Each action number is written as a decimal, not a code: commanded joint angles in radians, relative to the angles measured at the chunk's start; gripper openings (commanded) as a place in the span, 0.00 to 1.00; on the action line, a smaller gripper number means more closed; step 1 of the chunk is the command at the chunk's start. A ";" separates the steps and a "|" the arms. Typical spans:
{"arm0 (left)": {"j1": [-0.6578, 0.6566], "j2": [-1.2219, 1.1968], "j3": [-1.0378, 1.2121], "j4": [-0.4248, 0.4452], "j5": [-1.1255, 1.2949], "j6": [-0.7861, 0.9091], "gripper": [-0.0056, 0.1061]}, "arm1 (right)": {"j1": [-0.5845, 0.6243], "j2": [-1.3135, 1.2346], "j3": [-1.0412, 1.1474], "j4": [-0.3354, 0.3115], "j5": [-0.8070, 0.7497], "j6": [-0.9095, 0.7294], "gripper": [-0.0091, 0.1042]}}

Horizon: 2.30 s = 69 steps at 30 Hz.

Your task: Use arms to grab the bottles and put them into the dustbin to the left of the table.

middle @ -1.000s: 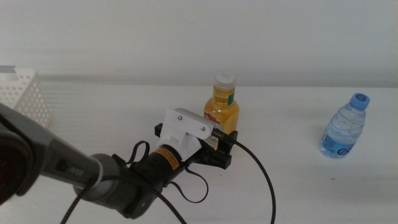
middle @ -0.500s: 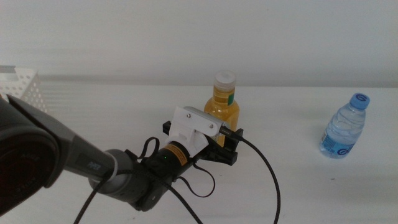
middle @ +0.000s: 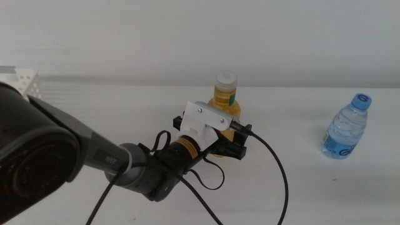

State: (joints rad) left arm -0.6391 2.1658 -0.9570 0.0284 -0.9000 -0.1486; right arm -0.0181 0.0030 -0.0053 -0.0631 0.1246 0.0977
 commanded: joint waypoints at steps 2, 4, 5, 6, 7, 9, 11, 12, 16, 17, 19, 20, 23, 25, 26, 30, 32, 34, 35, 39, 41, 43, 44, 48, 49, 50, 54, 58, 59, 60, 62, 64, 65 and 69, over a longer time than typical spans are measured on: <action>-0.009 0.016 -0.021 0.001 0.006 -0.010 0.89 | -0.002 -0.039 0.045 -0.008 -0.008 -0.004 0.85; -0.009 0.018 -0.025 -0.002 0.010 -0.010 0.89 | -0.002 -0.039 0.045 -0.008 -0.008 -0.004 0.85; -0.009 0.018 -0.025 -0.002 0.010 -0.010 0.89 | -0.002 -0.039 0.045 -0.008 -0.008 -0.004 0.85; -0.009 0.018 -0.025 -0.002 0.010 -0.010 0.89 | -0.002 -0.039 0.045 -0.008 -0.008 -0.004 0.85; -0.007 0.018 -0.026 -0.002 0.010 -0.007 0.89 | -0.002 -0.039 0.045 -0.008 -0.008 -0.004 0.85; 0.001 0.018 -0.026 -0.002 0.008 0.024 0.89 | -0.002 -0.039 0.045 -0.008 -0.008 -0.004 0.85; 0.001 0.018 -0.026 -0.002 0.008 0.046 0.89 | -0.002 -0.039 0.045 -0.008 -0.008 -0.004 0.85; 0.001 0.018 -0.026 -0.002 0.008 0.046 0.89 | -0.002 -0.039 0.045 -0.008 -0.008 -0.004 0.85; 0.001 0.018 -0.026 -0.020 0.008 0.046 0.89 | -0.002 -0.039 0.045 -0.008 -0.008 -0.004 0.85; 0.001 0.018 -0.026 -0.022 0.008 0.046 0.89 | -0.002 -0.039 0.045 -0.008 -0.008 -0.004 0.85; 0.001 0.018 -0.026 -0.022 0.008 0.046 0.89 | -0.002 -0.039 0.045 -0.008 -0.008 -0.004 0.85; 0.001 0.018 -0.026 -0.022 0.008 0.046 0.89 | -0.002 -0.039 0.045 -0.008 -0.008 -0.004 0.85; 0.001 0.018 -0.026 -0.035 0.008 0.046 0.82 | -0.002 -0.039 0.045 -0.008 -0.008 -0.004 0.85; 0.001 0.018 -0.026 -0.040 0.008 0.048 0.72 | -0.002 -0.039 0.045 -0.008 -0.008 -0.004 0.85; 0.001 0.018 -0.026 -0.040 0.008 0.057 0.65 | -0.002 -0.039 0.045 -0.008 -0.008 -0.004 0.85; 0.003 0.018 -0.026 -0.040 0.011 0.102 0.34 | -0.002 -0.039 0.045 -0.008 -0.008 -0.004 0.85; 0.003 0.018 -0.026 -0.037 0.016 0.107 0.19 | -0.002 -0.039 0.045 -0.008 -0.008 -0.004 0.85; 0.003 0.018 -0.026 -0.037 0.005 0.098 0.04 | -0.002 -0.039 0.045 -0.008 -0.008 -0.004 0.85; 0.001 -0.025 0.000 -0.037 -0.004 0.100 0.03 | -0.002 -0.039 0.045 -0.008 -0.008 -0.004 0.85; 0.001 -0.135 0.095 -0.039 0.019 0.100 0.03 | -0.002 -0.039 0.045 -0.008 -0.008 -0.004 0.85; 0.001 -0.196 0.140 -0.044 0.054 0.111 0.03 | -0.002 -0.039 0.045 -0.008 -0.008 -0.004 0.85; 0.001 -0.269 0.179 -0.052 0.124 0.125 0.03 | -0.002 -0.039 0.045 -0.008 -0.008 -0.004 0.85; 0.001 -0.309 0.193 -0.054 0.163 0.125 0.03 | -0.002 -0.039 0.045 -0.008 -0.008 -0.004 0.85; 0.001 -0.463 0.223 -0.059 0.419 0.133 0.03 | -0.002 -0.039 0.045 -0.008 -0.008 -0.004 0.85; 0.001 -0.503 0.223 -0.061 0.500 0.133 0.03 | -0.002 -0.039 0.045 -0.008 -0.008 -0.004 0.85; 0.001 -0.535 0.223 -0.063 0.572 0.133 0.03 | -0.002 -0.039 0.045 -0.008 -0.008 -0.004 0.85; 0.003 -0.691 0.219 -0.110 0.835 0.129 0.03 | -0.002 -0.039 0.045 -0.008 -0.008 -0.004 0.85; 0.063 -0.796 0.128 -0.149 1.236 0.118 0.03 | -0.002 -0.039 0.045 -0.008 -0.008 -0.004 0.85; 0.083 -0.806 0.090 -0.149 1.321 0.127 0.03 | -0.002 -0.039 0.045 -0.008 -0.008 -0.004 0.85; 0.109 -0.813 0.050 -0.149 1.423 0.142 0.03 | -0.002 -0.039 0.045 -0.008 -0.008 -0.004 0.85; 0.171 -0.815 -0.023 -0.149 1.599 0.198 0.03 | -0.002 -0.039 0.045 -0.008 -0.008 -0.004 0.85; 0.246 -0.815 -0.098 -0.142 1.742 0.259 0.03 | -0.002 -0.039 0.045 -0.008 -0.008 -0.004 0.85; 0.281 -0.815 -0.127 -0.142 1.792 0.282 0.03 | -0.002 -0.039 0.045 -0.008 -0.008 -0.004 0.85; 0.477 -0.815 -0.268 -0.142 1.977 0.400 0.03 | -0.002 -0.039 0.045 -0.008 -0.008 -0.004 0.85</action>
State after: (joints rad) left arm -0.2266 1.3737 -1.1638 -0.1097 1.0309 0.1973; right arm -0.0181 0.0030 -0.0053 -0.0631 0.1246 0.0977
